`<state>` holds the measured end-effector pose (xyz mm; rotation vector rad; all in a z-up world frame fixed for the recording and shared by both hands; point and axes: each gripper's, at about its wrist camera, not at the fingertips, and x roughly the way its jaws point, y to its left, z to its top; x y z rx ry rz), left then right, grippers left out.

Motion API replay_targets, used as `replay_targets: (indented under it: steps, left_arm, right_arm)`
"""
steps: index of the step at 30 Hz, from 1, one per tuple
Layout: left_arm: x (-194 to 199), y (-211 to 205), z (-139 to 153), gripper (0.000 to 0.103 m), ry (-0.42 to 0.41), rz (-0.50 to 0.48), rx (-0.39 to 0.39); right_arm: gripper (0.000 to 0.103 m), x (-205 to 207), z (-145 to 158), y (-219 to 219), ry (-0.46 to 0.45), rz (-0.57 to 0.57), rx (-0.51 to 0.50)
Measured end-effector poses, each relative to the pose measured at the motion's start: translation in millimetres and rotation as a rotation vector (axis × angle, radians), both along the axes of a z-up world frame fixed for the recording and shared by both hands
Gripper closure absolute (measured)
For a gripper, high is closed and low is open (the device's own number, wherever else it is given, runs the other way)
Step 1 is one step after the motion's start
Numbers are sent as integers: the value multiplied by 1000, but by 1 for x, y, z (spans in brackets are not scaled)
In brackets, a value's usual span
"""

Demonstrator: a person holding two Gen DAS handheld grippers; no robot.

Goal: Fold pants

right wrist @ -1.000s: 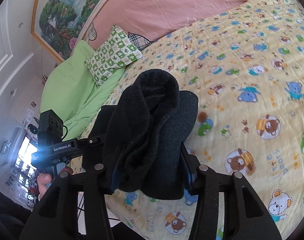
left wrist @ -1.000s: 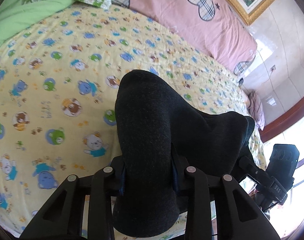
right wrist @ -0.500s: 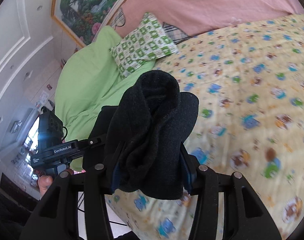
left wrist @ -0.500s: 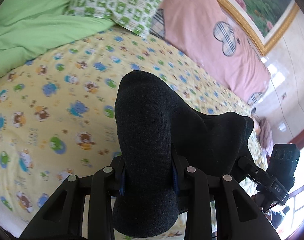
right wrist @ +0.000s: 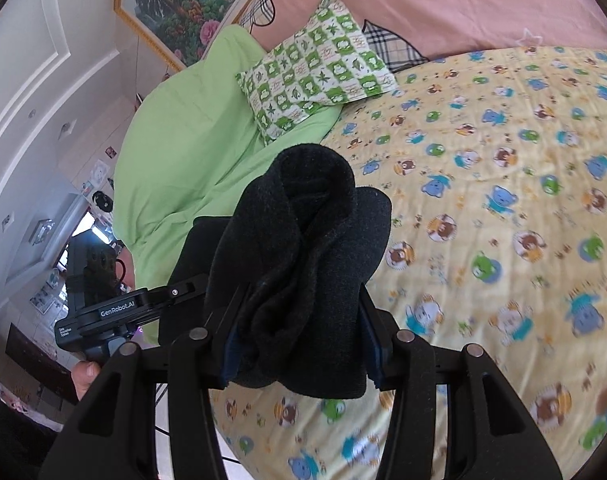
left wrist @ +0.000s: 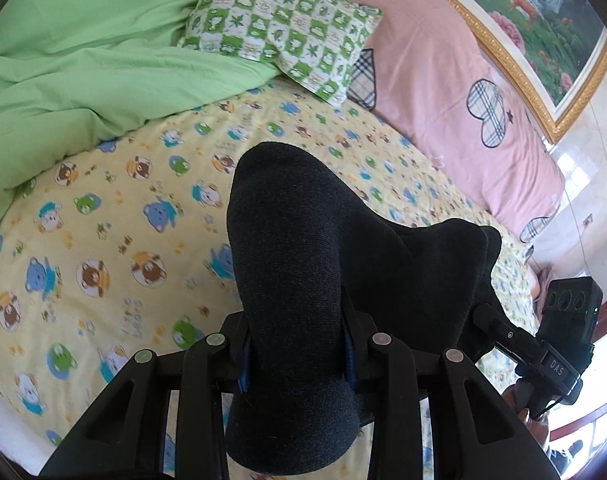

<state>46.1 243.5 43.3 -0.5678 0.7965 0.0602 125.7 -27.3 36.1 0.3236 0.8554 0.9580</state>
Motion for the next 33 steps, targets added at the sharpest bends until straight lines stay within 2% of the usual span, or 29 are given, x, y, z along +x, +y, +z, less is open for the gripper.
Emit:
replay_targets:
  steps: [10, 19, 22, 24, 27, 30, 33]
  left_arm:
    - [33, 27, -12, 70, 20, 32, 52]
    - [45, 42, -24, 69, 25, 58, 51]
    - [45, 41, -28, 62, 28, 56, 61]
    - [44, 40, -32, 51, 29, 57, 69]
    - [44, 36, -38, 47, 37, 58, 87]
    - [46, 37, -47, 41, 40, 64, 84]
    - [48, 39, -54, 35, 48, 71, 76]
  right_arm:
    - [52, 40, -16, 41, 35, 25, -50]
    - [52, 69, -26, 60, 40, 26, -66]
    - [49, 73, -31, 58, 39, 21, -78]
    - [46, 76, -35, 55, 36, 3, -106]
    - [46, 79, -42, 45, 23, -47, -154]
    - [41, 89, -49, 30, 47, -84, -131]
    - [41, 92, -54, 26, 56, -87, -125]
